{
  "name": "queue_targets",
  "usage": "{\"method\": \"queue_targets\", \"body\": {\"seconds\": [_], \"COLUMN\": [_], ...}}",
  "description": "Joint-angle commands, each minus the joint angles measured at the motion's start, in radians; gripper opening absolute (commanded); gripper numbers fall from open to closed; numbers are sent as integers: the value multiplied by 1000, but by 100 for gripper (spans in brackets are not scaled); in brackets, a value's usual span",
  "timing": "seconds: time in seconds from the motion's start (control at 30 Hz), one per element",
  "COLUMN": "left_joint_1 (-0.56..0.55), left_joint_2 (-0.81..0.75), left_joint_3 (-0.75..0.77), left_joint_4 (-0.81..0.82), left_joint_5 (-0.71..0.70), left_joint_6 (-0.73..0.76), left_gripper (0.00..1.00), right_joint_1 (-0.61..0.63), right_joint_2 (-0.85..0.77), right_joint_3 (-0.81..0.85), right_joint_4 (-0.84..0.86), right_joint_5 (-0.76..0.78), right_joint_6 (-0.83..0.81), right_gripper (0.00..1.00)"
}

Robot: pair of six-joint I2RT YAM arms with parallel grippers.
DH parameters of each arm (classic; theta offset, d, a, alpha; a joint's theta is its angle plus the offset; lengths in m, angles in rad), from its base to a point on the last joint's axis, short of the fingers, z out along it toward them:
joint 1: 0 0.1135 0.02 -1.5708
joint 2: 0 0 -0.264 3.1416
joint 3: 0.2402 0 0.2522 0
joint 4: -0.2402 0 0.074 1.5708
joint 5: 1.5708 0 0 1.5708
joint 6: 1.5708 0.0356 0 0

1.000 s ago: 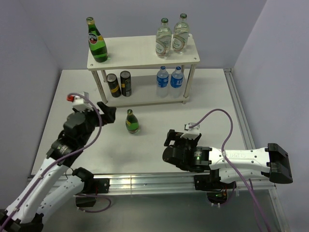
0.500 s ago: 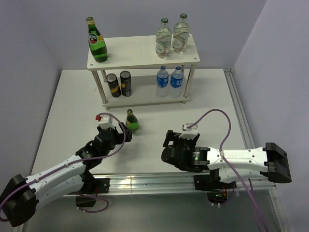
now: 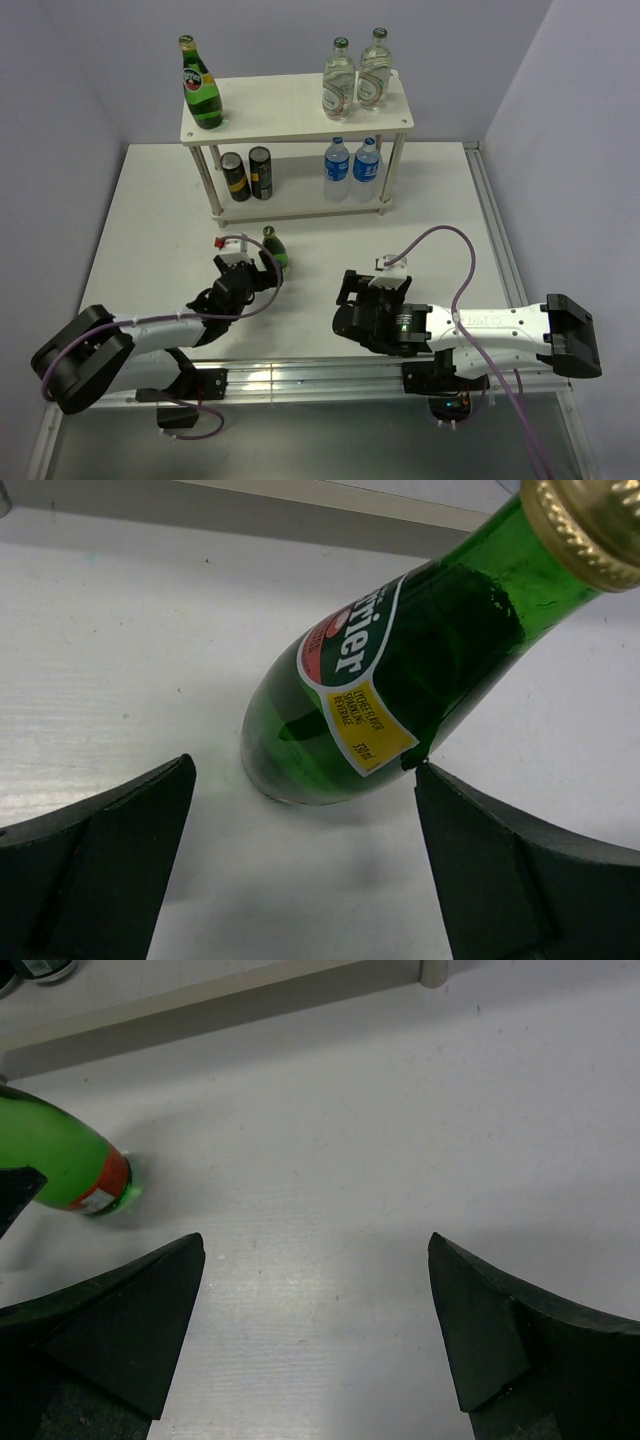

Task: Place and organize the beverage onto the shelf

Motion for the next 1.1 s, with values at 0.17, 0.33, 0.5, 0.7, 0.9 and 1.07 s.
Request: {"method": "queue_targets", "body": {"seconds": [0.17,0.33,0.5,0.7,0.9,1.07], "left_joint_1": [-4,-4,-3,-4,-3,-3], "left_joint_2": [207,315,385,471,530,563], "left_joint_3": [109,152,186,237,279,321], "left_joint_4": [207,258,290,330,351,336], "left_joint_5": [-86,-119,-147,-168,-191,-193], "left_joint_6": [67,76,96,131,166,189], "left_gripper": [98,97,96,93,81,49], "right_joint_1": [-6,-9,-14,-17,-18,-18], "right_joint_2": [13,9,4,18,18,13], "right_joint_3": [7,2,-3,0,-4,-6], "right_joint_4": [15,15,33,42,55,53], "right_joint_5": [36,35,26,16,12,10], "right_joint_6": [10,10,-6,-18,-29,-30], "right_gripper": [100,100,100,100,100,100]}}
